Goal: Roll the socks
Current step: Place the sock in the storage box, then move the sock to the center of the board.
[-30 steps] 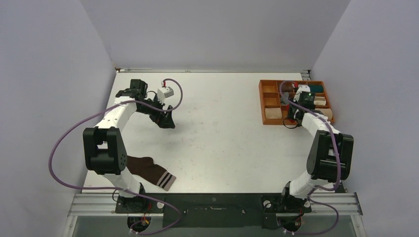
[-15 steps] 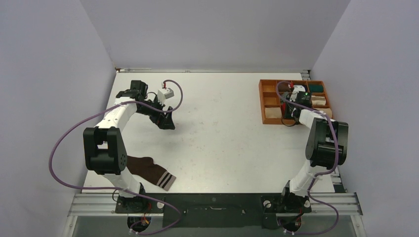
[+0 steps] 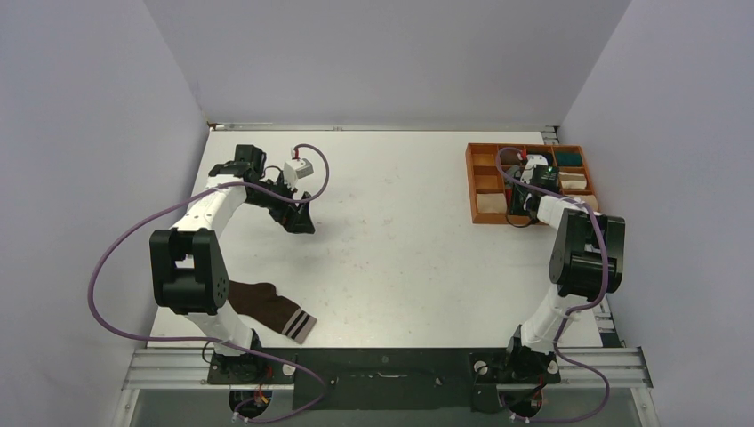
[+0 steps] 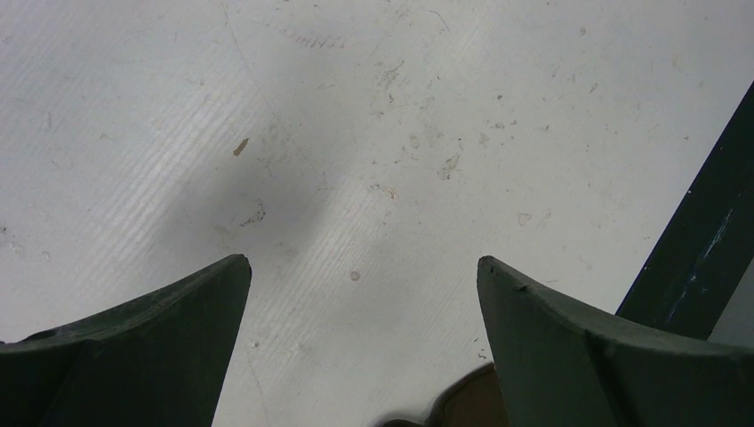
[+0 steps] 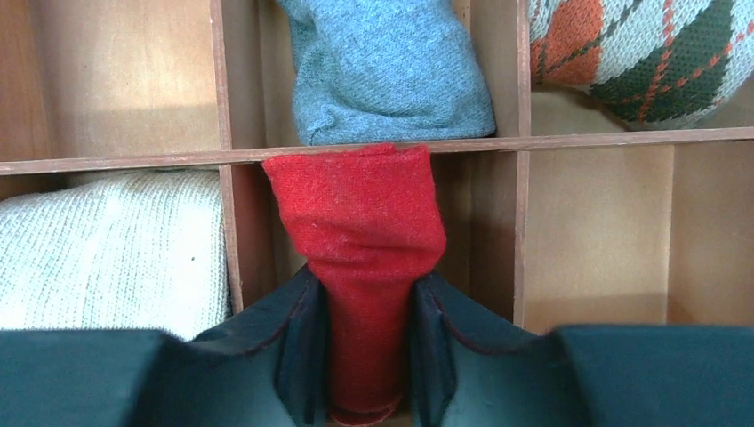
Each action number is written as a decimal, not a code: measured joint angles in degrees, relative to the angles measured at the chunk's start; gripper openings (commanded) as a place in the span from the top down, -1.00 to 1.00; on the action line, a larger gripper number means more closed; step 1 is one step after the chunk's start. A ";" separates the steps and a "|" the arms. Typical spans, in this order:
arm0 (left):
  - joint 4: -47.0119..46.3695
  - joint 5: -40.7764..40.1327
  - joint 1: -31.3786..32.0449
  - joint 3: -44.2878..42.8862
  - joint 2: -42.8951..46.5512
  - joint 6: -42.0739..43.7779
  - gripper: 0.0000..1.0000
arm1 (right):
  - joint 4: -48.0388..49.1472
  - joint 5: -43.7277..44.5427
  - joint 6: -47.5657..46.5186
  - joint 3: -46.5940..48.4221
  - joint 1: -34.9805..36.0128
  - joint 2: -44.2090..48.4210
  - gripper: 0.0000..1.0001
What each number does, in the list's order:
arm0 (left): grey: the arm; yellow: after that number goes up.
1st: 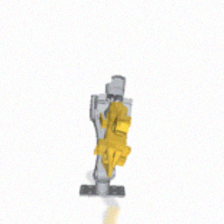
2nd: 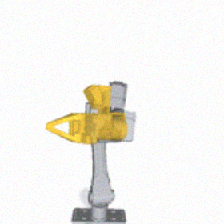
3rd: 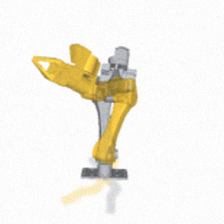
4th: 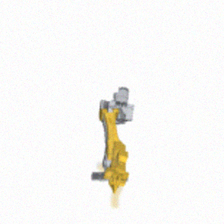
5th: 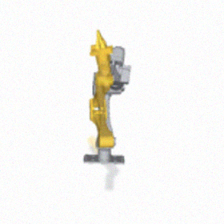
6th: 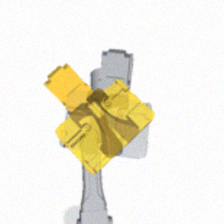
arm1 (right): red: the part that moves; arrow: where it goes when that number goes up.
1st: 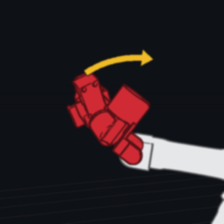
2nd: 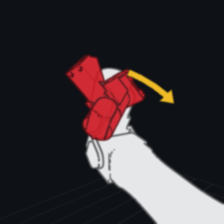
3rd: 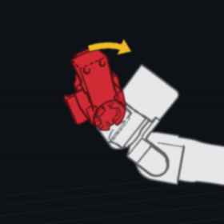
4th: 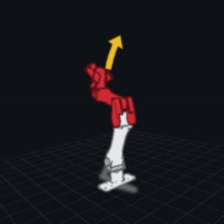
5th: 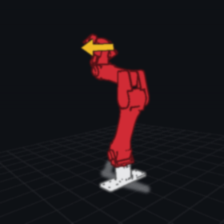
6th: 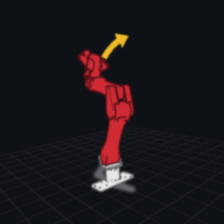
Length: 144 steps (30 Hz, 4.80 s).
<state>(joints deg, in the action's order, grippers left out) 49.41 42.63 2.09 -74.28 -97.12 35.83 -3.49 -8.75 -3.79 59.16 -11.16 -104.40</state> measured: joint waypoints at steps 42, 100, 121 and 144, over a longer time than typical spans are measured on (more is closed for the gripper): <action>1.64 0.02 0.13 0.00 -3.61 0.83 -0.92 | -8.07 -2.12 -2.84 10.62 0.72 -5.03 0.14; 11.74 -33.92 -38.21 15.41 1.70 15.78 -0.16 | -13.97 -24.68 -48.24 22.16 83.71 -13.70 0.02; 8.83 -34.88 -17.05 12.61 -5.31 9.22 0.60 | -10.45 -19.32 -39.19 10.56 80.74 -7.52 0.77; 11.15 -36.61 25.57 -43.30 -38.56 5.25 -0.93 | 2.01 -1.92 -8.98 -9.86 82.20 6.97 0.31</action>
<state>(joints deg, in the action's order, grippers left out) 60.55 6.02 27.66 -117.58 -135.68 41.08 -1.48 -10.68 -12.78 49.30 71.05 -97.43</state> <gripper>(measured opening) 0.873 0.318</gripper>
